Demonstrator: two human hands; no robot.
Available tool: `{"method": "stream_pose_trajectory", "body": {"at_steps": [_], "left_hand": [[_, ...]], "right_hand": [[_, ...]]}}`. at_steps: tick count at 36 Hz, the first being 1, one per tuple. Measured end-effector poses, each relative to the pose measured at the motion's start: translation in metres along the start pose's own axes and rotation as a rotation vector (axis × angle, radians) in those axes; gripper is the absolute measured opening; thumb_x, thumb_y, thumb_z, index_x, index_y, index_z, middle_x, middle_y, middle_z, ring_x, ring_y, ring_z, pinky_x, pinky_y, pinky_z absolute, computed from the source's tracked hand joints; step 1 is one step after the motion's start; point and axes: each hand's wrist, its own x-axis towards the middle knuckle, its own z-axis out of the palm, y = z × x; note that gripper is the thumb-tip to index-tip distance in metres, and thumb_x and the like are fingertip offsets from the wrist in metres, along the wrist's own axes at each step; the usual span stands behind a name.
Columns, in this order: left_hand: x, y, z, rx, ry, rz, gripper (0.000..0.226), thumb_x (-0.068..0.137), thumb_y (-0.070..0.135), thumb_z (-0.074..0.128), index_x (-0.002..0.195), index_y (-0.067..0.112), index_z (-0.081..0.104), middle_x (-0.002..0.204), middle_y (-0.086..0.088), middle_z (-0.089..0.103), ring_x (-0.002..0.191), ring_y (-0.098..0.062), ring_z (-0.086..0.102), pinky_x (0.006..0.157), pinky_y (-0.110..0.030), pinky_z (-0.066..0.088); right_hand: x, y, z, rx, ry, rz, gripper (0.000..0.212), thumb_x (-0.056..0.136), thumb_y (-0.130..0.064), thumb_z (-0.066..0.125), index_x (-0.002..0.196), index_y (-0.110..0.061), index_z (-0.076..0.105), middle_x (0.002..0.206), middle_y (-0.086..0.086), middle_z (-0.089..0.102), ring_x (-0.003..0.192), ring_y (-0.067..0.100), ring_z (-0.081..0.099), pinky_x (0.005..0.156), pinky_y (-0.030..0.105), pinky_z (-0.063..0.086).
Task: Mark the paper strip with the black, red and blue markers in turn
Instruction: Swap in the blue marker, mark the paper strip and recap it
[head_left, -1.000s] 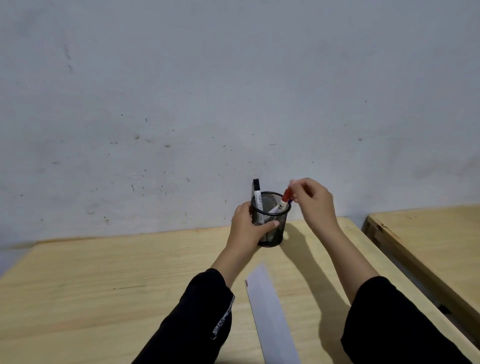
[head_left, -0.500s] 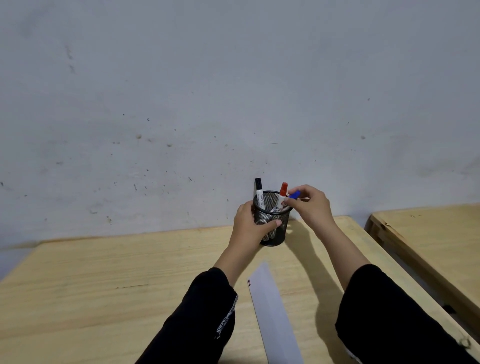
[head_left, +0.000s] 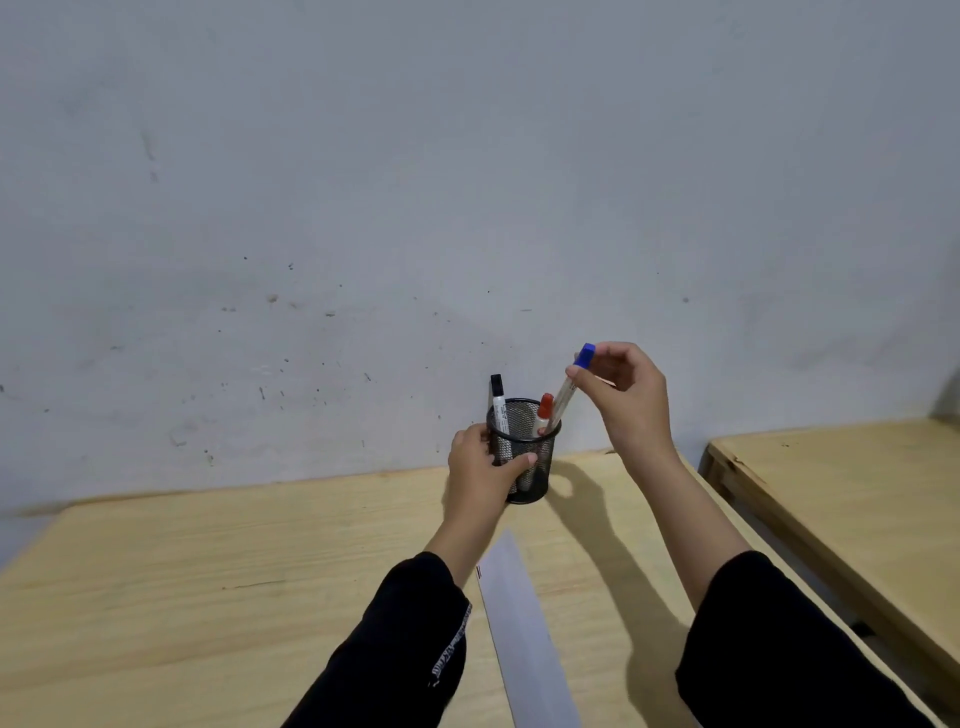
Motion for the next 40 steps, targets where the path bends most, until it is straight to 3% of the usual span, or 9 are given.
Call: {"method": "stream_pose_trajectory", "body": {"at_steps": [4,9,14,18,23,27,31,36,40], "left_hand": [[-0.008,0.004,-0.003,-0.083,0.029,-0.023,0.044,0.077,0.015,0.075,0.116,0.004,0.056,0.118,-0.008,0.055,0.096,-0.014,0.057,0.084,-0.023,0.046],[-0.019,0.019,-0.020,-0.112,0.065,-0.013,0.031,0.081,0.010,0.071,0.108,-0.001,0.061,0.106,-0.014,0.065,0.090,-0.017,0.059,0.081,-0.022,0.048],[-0.035,0.049,-0.044,-0.186,0.088,0.102,0.008,0.085,0.013,0.066,0.093,0.011,0.064,0.088,-0.001,0.065,0.078,-0.008,0.060,0.065,0.000,0.043],[-0.054,0.075,-0.064,-0.230,0.011,0.221,0.007,0.086,0.018,0.065,0.091,0.013,0.068,0.090,-0.001,0.070,0.081,-0.010,0.063,0.071,-0.007,0.047],[-0.079,0.087,-0.080,-0.164,-0.135,0.340,0.011,0.086,0.019,0.066,0.079,0.028,0.068,0.079,0.013,0.069,0.074,0.004,0.063,0.068,-0.006,0.046],[-0.092,0.083,-0.083,-0.061,-0.181,0.323,0.009,0.084,0.020,0.067,0.079,0.027,0.069,0.077,0.013,0.069,0.068,0.007,0.062,0.065,-0.006,0.045],[-0.100,0.080,-0.083,-0.011,-0.174,0.274,0.008,0.083,0.023,0.068,0.075,0.024,0.070,0.070,0.010,0.068,0.059,0.008,0.058,0.058,-0.006,0.043],[-0.105,0.084,-0.080,-0.022,-0.182,0.208,0.007,0.082,0.020,0.069,0.075,0.018,0.072,0.078,-0.006,0.072,0.072,-0.014,0.065,0.073,-0.032,0.054],[-0.107,0.088,-0.079,-0.031,-0.186,0.187,0.010,0.080,0.026,0.071,0.073,0.019,0.072,0.079,-0.006,0.073,0.077,-0.019,0.067,0.077,-0.037,0.054]], "right_hand": [[-0.008,-0.023,-0.004,0.049,-0.047,-0.098,0.022,0.078,-0.001,0.071,0.089,-0.017,0.060,0.091,0.002,0.066,0.085,0.011,0.065,0.073,0.017,0.052],[-0.023,-0.048,-0.011,0.003,-0.111,-0.201,0.025,0.079,-0.003,0.070,0.088,-0.025,0.061,0.091,-0.003,0.067,0.084,0.008,0.065,0.076,0.021,0.053],[-0.049,-0.056,-0.015,-0.109,-0.146,-0.200,0.024,0.079,-0.007,0.071,0.086,-0.027,0.060,0.090,-0.009,0.067,0.083,0.004,0.064,0.078,0.020,0.053],[-0.071,-0.052,-0.013,-0.174,-0.165,-0.162,0.023,0.079,-0.006,0.071,0.083,-0.026,0.061,0.088,-0.007,0.067,0.082,0.007,0.065,0.078,0.024,0.053],[-0.095,-0.041,-0.012,-0.255,-0.212,-0.118,0.017,0.076,-0.009,0.074,0.084,-0.022,0.065,0.090,-0.003,0.069,0.084,0.013,0.065,0.079,0.029,0.052],[-0.106,-0.038,-0.011,-0.341,-0.258,-0.158,0.023,0.075,-0.009,0.073,0.082,-0.029,0.064,0.084,-0.013,0.068,0.078,0.000,0.061,0.073,0.014,0.047],[-0.112,-0.040,-0.014,-0.429,-0.302,-0.219,0.018,0.075,-0.005,0.073,0.086,-0.019,0.069,0.084,-0.007,0.068,0.081,0.008,0.062,0.070,0.007,0.043],[-0.112,-0.045,-0.019,-0.524,-0.327,-0.275,0.018,0.075,-0.002,0.072,0.089,-0.013,0.071,0.083,-0.003,0.068,0.081,0.012,0.062,0.069,0.004,0.040],[-0.111,-0.047,-0.022,-0.563,-0.334,-0.317,0.020,0.073,0.002,0.071,0.087,-0.013,0.072,0.083,0.003,0.070,0.079,0.015,0.061,0.068,0.003,0.038]]}}
